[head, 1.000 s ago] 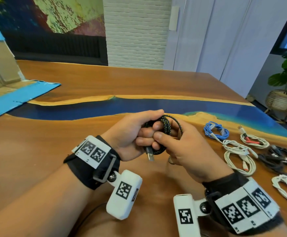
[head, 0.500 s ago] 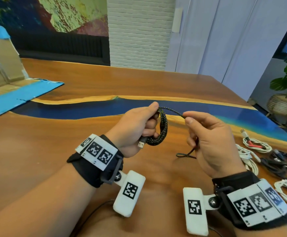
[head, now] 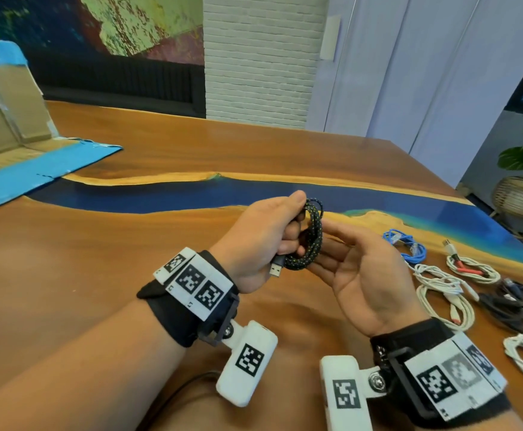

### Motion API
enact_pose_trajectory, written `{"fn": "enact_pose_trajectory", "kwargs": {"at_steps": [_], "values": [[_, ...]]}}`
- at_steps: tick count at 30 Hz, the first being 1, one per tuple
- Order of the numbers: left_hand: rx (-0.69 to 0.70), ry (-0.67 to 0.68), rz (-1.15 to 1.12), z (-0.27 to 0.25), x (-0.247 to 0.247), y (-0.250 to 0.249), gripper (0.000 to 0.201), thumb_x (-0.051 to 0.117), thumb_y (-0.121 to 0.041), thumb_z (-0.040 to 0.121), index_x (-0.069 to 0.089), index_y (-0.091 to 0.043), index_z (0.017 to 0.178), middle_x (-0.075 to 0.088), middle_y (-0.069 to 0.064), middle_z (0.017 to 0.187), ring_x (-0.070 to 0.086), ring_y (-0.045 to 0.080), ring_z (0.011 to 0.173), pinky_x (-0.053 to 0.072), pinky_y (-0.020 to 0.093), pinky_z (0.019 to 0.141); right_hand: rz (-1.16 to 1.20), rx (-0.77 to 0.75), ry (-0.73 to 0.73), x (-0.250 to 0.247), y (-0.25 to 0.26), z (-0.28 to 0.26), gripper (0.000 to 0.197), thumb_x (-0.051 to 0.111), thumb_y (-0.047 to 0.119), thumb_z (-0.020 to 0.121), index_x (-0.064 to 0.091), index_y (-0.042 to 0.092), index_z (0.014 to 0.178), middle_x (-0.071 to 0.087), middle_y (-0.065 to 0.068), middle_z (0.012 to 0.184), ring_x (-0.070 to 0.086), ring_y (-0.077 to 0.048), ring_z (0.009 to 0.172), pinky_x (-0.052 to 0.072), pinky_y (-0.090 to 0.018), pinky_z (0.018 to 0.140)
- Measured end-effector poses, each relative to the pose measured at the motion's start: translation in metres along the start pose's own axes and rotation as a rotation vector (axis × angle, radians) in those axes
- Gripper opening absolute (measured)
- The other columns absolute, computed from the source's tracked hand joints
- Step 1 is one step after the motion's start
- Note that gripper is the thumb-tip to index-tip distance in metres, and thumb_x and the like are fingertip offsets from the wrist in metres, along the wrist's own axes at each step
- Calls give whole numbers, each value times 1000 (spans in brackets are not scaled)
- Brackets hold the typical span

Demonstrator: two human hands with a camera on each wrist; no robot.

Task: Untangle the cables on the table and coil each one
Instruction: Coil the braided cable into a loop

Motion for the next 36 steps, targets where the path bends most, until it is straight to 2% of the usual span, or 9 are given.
{"fn": "enact_pose_trajectory", "kwargs": {"at_steps": [2,6,10,14,17,24,28,34,36], "values": [[26,-37,67,0,-3,-1,35,42,-30,110,46,-14,79,28,-6,56,22,11,48,33,27,57,-106,-53,35,7,5,-3,33,65,19,91,71,4,120,75,-21,109,72,-29,94,57,-41,91],[56,-31,251,2,-4,2,32,47,-30,109,47,-11,83,34,-5,57,34,13,50,36,33,62,-329,-162,-70,0,6,1,41,68,-13,85,64,7,120,78,-15,93,76,-31,87,59,-48,90],[82,31,344,1,-1,-6,35,49,-31,108,51,-10,79,42,-2,57,47,17,54,44,40,72,-198,-130,-23,7,7,2,39,52,-24,84,55,0,115,75,-17,81,70,-25,66,58,-36,70],[84,70,340,0,-1,-14,32,50,-29,107,56,-4,89,47,-2,54,48,15,53,45,25,60,-36,-129,88,24,7,-3,43,41,-28,83,51,2,111,64,-15,75,63,-24,66,56,-35,66],[59,104,263,-1,-1,-14,34,50,-30,107,55,-4,85,51,-3,54,47,14,53,44,21,57,57,-135,138,32,10,-7,48,52,-24,78,49,5,117,59,-13,73,62,-26,69,57,-36,66],[26,74,167,1,-1,-2,43,46,-33,108,54,-13,71,43,-7,53,38,9,50,36,21,53,-20,-188,69,27,15,-8,57,56,-23,86,55,11,131,71,-13,79,69,-27,72,59,-38,74],[27,36,187,2,-6,-1,39,44,-32,109,53,-14,76,44,-8,54,39,10,51,38,22,55,-18,-177,10,22,11,-6,51,68,-11,82,54,7,126,74,-14,83,70,-27,70,60,-40,70],[101,28,325,3,0,-1,36,47,-31,109,58,-13,80,41,-5,59,45,13,53,42,27,59,56,-159,5,16,8,-3,95,95,39,58,45,17,136,66,-18,87,65,-29,66,59,-45,72],[99,5,359,4,-3,-2,35,47,-31,108,59,-8,86,41,-9,56,46,12,51,42,29,61,8,-205,-49,16,13,-7,87,94,49,60,52,19,130,60,-24,96,64,-32,78,56,-52,79]]}}
Point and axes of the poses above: each hand's wrist, its own z-axis towards the middle knuckle, its own x-axis out of the palm, y = z × x, the point moved 10 cm from there along z, towards the middle knuckle
